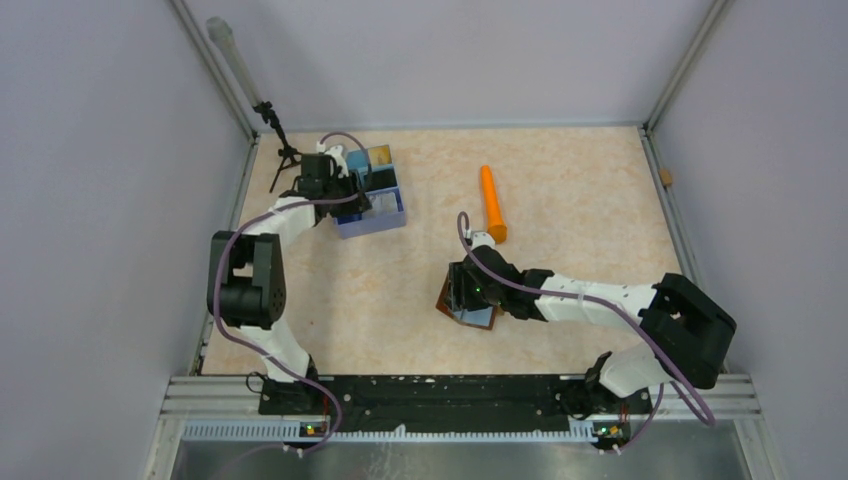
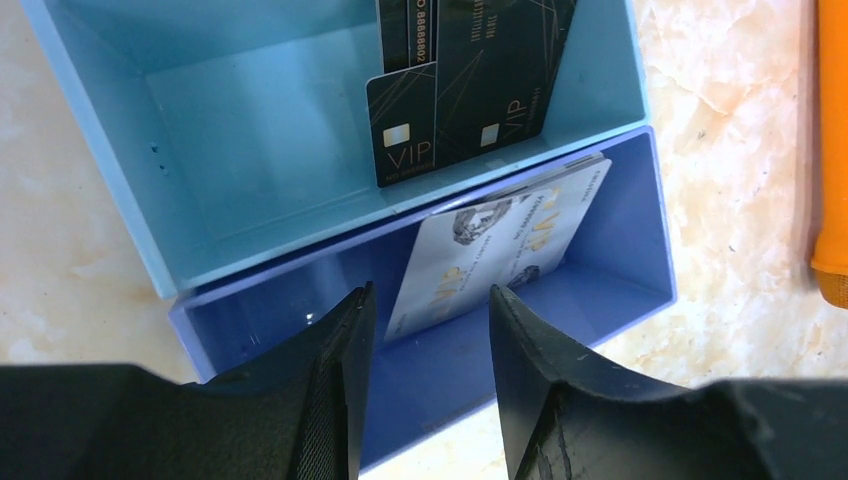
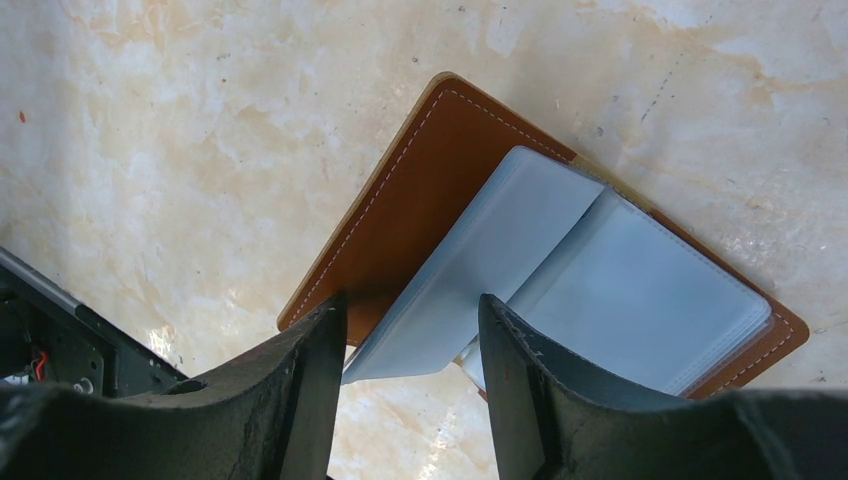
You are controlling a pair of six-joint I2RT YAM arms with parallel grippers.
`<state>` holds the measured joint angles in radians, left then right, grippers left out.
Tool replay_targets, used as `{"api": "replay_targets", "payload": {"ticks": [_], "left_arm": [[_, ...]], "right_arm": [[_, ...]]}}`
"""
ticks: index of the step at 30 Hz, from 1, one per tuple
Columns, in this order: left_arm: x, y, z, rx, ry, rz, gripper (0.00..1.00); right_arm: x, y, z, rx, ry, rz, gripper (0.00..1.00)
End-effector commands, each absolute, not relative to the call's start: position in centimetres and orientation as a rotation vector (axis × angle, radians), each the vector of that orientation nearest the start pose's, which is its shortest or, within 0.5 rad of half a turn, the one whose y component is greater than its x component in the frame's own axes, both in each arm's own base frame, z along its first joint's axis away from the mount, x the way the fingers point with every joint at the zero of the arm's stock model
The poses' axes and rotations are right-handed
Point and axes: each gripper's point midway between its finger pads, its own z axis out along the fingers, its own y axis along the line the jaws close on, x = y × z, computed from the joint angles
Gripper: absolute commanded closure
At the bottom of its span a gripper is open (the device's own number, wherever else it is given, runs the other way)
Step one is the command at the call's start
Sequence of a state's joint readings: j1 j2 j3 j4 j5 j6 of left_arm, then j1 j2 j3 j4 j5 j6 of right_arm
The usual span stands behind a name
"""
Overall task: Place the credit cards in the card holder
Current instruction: Pick up the credit card from the storage box.
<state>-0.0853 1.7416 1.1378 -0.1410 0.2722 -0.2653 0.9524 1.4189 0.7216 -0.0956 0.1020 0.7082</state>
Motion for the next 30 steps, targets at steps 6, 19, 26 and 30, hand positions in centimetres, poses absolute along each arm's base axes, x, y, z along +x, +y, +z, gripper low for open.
{"api": "replay_targets", "payload": {"ticks": [6, 19, 26, 30], "left_arm": [[46.6, -9.4, 9.1, -0.020, 2.301, -0.519, 0.51], [47.0, -10.1, 8.9, 0.009, 2.296, -0.578, 0.58], [46.4, -10.3, 9.3, 0.023, 2.289, -0.589, 0.79], [45.9, -10.2, 9.9, 0.033, 2.281, -0.581, 0.91]], "right_arm": [[21.1, 31.2, 7.6, -0.243, 2.405, 0.717, 0.49], [21.1, 31.2, 7.3, -0.246, 2.412, 0.712, 0.49], [21.1, 31.2, 7.2, -0.246, 2.418, 0.707, 0.49], [21.1, 31.2, 7.3, -0.246, 2.415, 0.709, 0.49]]}}
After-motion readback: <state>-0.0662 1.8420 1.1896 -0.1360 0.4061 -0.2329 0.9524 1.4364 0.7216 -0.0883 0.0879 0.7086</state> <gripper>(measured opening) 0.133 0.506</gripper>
